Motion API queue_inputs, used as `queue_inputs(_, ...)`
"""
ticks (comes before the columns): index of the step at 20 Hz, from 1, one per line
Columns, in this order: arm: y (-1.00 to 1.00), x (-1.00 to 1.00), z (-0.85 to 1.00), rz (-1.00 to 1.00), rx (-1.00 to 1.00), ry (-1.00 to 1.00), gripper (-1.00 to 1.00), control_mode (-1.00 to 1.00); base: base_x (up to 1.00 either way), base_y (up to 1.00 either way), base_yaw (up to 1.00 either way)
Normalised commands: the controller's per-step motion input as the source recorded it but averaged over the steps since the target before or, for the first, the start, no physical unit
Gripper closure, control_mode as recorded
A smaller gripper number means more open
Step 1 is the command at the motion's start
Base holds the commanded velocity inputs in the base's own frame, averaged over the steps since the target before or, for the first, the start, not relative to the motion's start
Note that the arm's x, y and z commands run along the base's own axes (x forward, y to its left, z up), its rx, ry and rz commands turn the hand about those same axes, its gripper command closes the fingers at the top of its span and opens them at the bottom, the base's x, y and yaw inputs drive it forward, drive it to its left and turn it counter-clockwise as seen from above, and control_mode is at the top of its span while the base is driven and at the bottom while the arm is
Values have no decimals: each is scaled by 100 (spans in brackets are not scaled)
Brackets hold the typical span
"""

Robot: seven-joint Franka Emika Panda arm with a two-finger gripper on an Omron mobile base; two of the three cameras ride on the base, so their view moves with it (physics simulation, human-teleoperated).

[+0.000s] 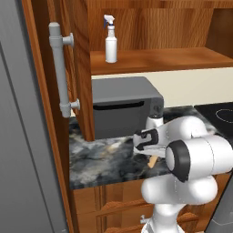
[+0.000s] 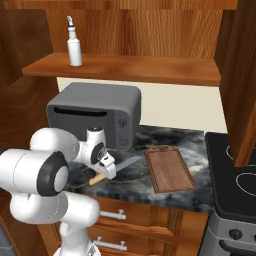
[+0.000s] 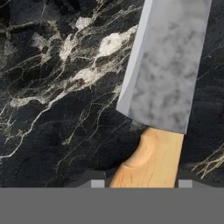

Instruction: Move the cutting board and knife to the sink. Then move spray from the cabinet to the counter.

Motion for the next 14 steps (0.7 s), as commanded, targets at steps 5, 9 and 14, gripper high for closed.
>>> queue_inputs(5,0,-12,-19,0,0,-4,100,-100,0,0,0)
queue_inputs(9,0,0,0,0,0,0,100,-100,0,0,0)
queue_inputs(14,-9,-9,28,0,0,-11,100,-100,0,0,0)
